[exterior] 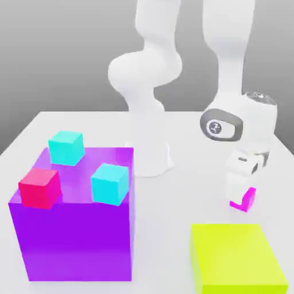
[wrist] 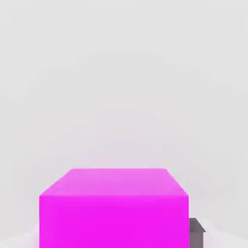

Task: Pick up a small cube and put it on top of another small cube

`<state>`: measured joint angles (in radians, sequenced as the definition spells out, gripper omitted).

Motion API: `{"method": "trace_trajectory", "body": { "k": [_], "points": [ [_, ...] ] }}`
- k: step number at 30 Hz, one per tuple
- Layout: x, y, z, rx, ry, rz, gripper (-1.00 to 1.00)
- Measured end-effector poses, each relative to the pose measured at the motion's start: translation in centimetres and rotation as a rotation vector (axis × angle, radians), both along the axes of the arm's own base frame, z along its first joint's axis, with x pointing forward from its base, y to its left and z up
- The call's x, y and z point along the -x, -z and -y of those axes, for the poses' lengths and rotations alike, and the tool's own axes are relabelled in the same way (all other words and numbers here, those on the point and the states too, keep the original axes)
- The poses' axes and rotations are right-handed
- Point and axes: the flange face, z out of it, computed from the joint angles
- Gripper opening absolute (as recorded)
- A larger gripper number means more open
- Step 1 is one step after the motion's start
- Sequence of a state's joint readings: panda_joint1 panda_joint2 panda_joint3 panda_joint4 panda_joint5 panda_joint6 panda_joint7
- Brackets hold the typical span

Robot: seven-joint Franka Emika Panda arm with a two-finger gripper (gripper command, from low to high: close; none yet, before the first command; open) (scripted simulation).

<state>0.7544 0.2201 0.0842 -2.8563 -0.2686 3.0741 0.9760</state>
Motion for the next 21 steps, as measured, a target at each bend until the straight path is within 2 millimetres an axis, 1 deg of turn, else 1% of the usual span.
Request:
{"method": "trace_trajectory", "body": {
  "k": [6,7,8,9,10,12,15,18,19,21],
  "points": [
    [0.0,-4.7,0.0,0.002,0.0,0.001,-1.0],
    [-0.1,-5.3,-0.2,0.004,-0.004,-0.001,-1.0],
    [-0.7,-5.8,-0.7,0.007,-0.018,-0.004,-1.0],
    [-2.2,-6.5,-0.7,0.009,-0.017,-0.006,-1.0],
    [-4.7,-7.2,0.2,0.01,0.012,-0.008,-1.0],
    [-9.9,-8.8,2.6,0.012,0.064,-0.012,-1.0],
    [-15.6,-11.5,5.5,0.014,0.067,-0.018,-1.0],
    [-21.0,-14.5,10.2,0.015,0.083,-0.025,-1.0],
    [-22.5,-15.6,12.1,0.014,0.086,-0.026,-1.0],
    [-24.9,-17.9,16.3,0.011,0.091,-0.024,-1.0]
  ]
}}
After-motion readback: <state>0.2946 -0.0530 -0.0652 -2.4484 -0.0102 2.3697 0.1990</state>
